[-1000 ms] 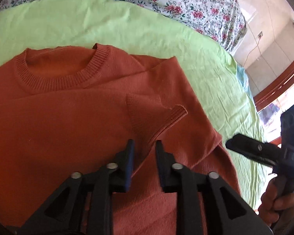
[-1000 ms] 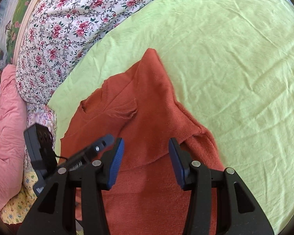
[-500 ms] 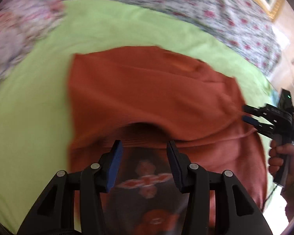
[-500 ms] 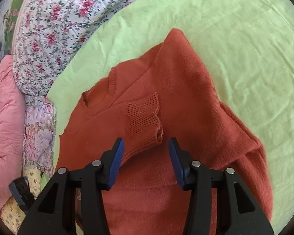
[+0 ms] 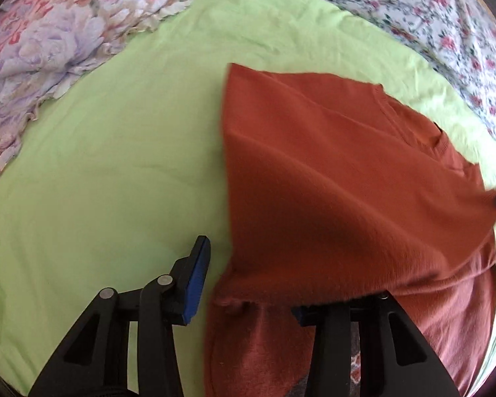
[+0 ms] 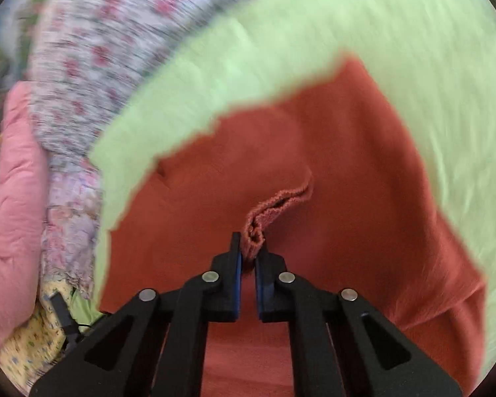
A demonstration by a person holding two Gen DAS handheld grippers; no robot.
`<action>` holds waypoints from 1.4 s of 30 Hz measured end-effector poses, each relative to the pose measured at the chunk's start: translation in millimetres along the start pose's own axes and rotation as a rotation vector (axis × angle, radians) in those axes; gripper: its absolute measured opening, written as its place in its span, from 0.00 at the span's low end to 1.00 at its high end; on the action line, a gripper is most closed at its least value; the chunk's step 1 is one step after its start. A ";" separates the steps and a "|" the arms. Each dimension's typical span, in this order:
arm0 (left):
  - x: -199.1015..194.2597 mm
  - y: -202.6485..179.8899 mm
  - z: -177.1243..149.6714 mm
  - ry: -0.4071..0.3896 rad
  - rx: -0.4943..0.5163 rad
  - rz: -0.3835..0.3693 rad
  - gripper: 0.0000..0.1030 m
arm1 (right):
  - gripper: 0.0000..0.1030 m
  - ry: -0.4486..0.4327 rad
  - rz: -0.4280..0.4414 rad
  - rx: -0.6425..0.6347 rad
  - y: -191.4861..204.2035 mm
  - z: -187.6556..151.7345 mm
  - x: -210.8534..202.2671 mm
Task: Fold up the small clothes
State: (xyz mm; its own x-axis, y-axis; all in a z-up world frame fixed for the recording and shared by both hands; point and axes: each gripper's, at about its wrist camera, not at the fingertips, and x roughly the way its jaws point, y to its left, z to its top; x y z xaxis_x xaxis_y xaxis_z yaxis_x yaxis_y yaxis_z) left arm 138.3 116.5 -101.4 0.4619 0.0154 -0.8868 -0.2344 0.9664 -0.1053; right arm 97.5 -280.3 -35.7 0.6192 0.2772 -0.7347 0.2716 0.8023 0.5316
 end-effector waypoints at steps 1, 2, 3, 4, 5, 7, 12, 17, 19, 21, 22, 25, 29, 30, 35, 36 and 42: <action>-0.6 2.9 0.8 0.000 -0.007 0.004 0.41 | 0.07 -0.064 0.040 -0.012 8.0 6.6 -17.7; -1.3 5.0 0.4 0.000 -0.012 0.002 0.42 | 0.07 -0.126 0.065 -0.019 13.0 11.7 -34.9; -2.5 7.6 0.0 0.001 -0.017 -0.013 0.42 | 0.07 -0.193 0.071 -0.026 14.5 16.3 -55.0; -2.9 7.0 0.1 0.002 -0.018 -0.019 0.42 | 0.07 -0.221 0.058 -0.025 10.8 18.5 -64.9; -3.4 6.6 -0.1 0.003 -0.015 -0.020 0.42 | 0.07 -0.230 0.034 -0.021 4.8 19.7 -69.6; -3.6 4.7 -0.3 0.005 -0.011 -0.025 0.42 | 0.07 -0.187 -0.033 -0.006 -14.8 18.5 -62.3; -4.7 16.1 -2.1 0.025 -0.090 -0.060 0.41 | 0.07 -0.082 -0.129 0.024 -50.3 -2.0 -29.0; -5.3 19.0 -3.3 0.030 -0.082 -0.068 0.42 | 0.07 -0.105 -0.143 -0.003 -48.1 -5.6 -32.7; -4.7 22.1 -4.5 0.037 -0.095 -0.075 0.42 | 0.07 -0.061 -0.184 -0.017 -49.6 -8.4 -19.8; -4.7 26.1 -5.1 0.045 -0.118 -0.092 0.43 | 0.07 -0.007 -0.222 -0.021 -54.4 -12.4 -7.0; -4.6 28.0 -5.3 0.049 -0.126 -0.100 0.43 | 0.07 0.009 -0.239 -0.021 -58.8 -12.7 -5.1; -7.0 31.9 -7.0 0.064 -0.115 -0.122 0.44 | 0.12 0.012 -0.239 0.006 -63.3 -16.2 -11.1; -14.9 36.3 -16.4 0.090 -0.083 -0.143 0.44 | 0.20 -0.011 -0.256 0.008 -59.7 -19.1 -30.3; -19.0 36.4 -20.4 0.095 -0.068 -0.146 0.43 | 0.22 -0.016 -0.254 0.011 -59.4 -21.8 -35.5; -37.8 33.7 -41.2 0.134 -0.039 -0.194 0.44 | 0.32 -0.039 -0.226 0.019 -54.3 -37.6 -69.2; -42.7 30.7 -47.7 0.149 -0.035 -0.207 0.44 | 0.34 -0.041 -0.222 0.018 -52.2 -41.5 -73.3; -67.3 5.8 -85.8 0.243 -0.011 -0.286 0.52 | 0.41 -0.036 -0.201 -0.037 -32.7 -70.9 -97.0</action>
State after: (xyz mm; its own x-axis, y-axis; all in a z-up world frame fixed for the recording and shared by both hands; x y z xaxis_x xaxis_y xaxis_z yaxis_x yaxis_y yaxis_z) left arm 32.5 99.1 -80.9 0.2938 -0.3173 -0.9017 -0.1353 0.9200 -0.3678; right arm -23.7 -296.0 -11.7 0.5809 0.0912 -0.8088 0.3657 0.8585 0.3594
